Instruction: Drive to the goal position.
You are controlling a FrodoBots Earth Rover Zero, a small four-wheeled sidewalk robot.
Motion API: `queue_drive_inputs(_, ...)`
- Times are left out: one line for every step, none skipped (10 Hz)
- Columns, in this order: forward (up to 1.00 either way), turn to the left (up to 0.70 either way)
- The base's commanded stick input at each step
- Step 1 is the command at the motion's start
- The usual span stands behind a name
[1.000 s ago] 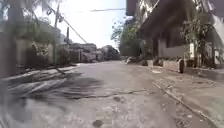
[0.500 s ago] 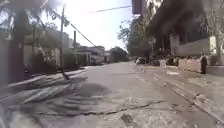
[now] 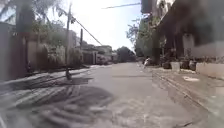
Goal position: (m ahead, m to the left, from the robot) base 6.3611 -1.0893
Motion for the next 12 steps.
queue_drive_inputs(1.00,-0.31)
queue_drive_inputs(1.00,-0.31)
queue_drive_inputs(1.00,-0.31)
queue_drive_inputs(1.00,-0.31)
queue_drive_inputs(1.00,0.08)
queue_drive_inputs(1.00,0.09)
queue_drive_inputs(1.00,0.09)
queue_drive_inputs(1.00,0.09)
queue_drive_inputs(1.00,0.09)
queue_drive_inputs(1.00,0.09)
queue_drive_inputs(1.00,0.09)
queue_drive_inputs(1.00,0.09)
